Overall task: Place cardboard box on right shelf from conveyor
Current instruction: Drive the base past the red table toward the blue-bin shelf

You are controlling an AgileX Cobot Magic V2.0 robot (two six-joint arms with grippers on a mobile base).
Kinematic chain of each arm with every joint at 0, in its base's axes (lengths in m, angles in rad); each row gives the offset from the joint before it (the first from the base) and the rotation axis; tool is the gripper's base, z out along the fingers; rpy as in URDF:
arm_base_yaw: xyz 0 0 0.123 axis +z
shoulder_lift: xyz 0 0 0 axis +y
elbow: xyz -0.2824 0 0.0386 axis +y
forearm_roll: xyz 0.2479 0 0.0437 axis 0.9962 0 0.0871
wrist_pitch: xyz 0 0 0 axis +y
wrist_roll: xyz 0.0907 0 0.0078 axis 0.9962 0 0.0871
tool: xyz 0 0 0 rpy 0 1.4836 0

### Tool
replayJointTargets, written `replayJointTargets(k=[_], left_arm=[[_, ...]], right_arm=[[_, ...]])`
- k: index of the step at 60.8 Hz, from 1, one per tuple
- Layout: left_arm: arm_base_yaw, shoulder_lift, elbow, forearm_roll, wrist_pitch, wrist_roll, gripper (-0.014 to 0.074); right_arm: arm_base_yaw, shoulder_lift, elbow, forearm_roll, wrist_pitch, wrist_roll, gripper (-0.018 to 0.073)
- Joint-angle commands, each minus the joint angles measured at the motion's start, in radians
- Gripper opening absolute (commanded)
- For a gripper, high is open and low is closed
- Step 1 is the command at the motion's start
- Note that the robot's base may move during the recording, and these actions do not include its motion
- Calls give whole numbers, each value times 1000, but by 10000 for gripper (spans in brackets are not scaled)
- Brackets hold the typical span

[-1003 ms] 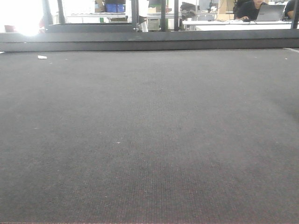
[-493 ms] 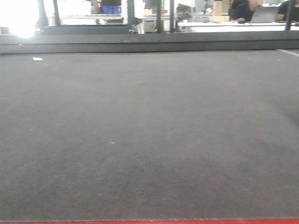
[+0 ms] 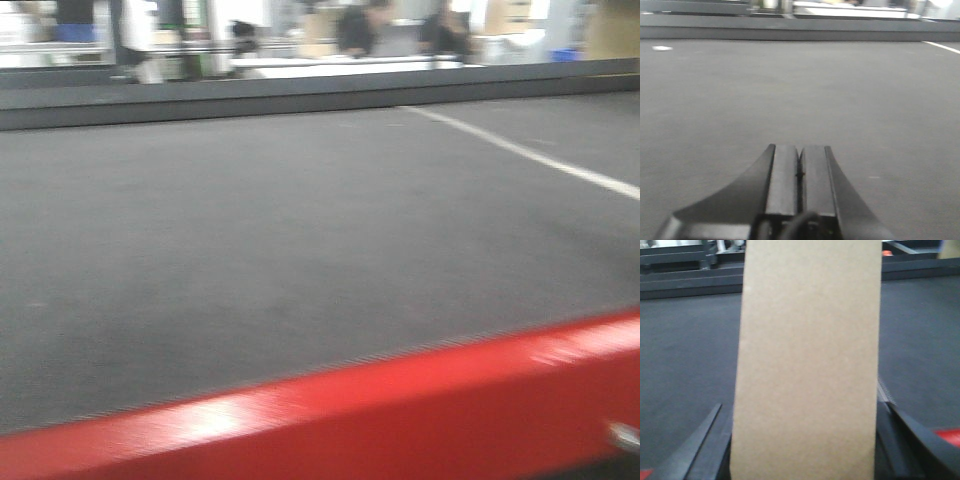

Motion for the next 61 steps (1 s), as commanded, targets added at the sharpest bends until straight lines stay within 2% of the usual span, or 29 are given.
replayJointTargets(k=[1, 61], left_arm=[[1, -15, 8, -6, -86, 0, -116], [1, -15, 8, -6, -86, 0, -116]], right_arm=[[-5, 16, -23, -11, -97, -10, 215], [-5, 16, -23, -11, -97, -10, 215]])
